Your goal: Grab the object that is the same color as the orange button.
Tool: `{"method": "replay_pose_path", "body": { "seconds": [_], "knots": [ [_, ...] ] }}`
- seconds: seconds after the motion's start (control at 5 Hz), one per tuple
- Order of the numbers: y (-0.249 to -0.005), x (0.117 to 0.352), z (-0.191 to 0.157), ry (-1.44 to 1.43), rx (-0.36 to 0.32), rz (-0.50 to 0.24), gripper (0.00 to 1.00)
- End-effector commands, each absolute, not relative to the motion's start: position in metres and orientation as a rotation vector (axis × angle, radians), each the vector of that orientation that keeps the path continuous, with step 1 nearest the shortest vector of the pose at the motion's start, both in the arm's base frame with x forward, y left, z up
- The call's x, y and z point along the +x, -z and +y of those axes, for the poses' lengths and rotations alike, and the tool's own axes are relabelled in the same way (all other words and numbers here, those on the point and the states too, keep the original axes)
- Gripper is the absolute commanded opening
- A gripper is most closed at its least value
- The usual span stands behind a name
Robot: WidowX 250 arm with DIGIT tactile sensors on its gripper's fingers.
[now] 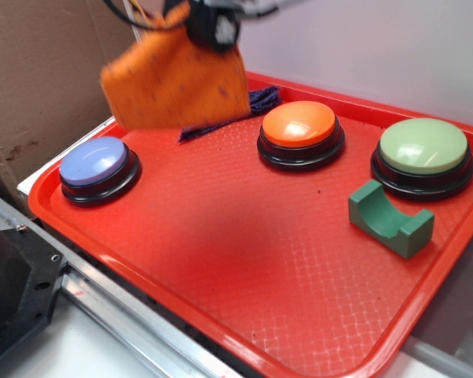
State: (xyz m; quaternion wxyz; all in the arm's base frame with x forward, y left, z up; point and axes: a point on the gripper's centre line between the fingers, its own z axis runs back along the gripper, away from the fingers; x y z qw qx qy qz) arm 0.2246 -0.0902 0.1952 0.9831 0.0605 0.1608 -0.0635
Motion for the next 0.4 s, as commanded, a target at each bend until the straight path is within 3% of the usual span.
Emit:
{"method": "replay_pose_path", "body": {
  "seconds": [0.0, 0.2],
  "knots": [
    [-0.2167, 0.2041, -0.0842, 0.109, 0.129, 0.156, 0.00],
    [-0.2083, 0.2075, -0.0812, 0.109, 0.122, 0.240, 0.00]
  ]
}}
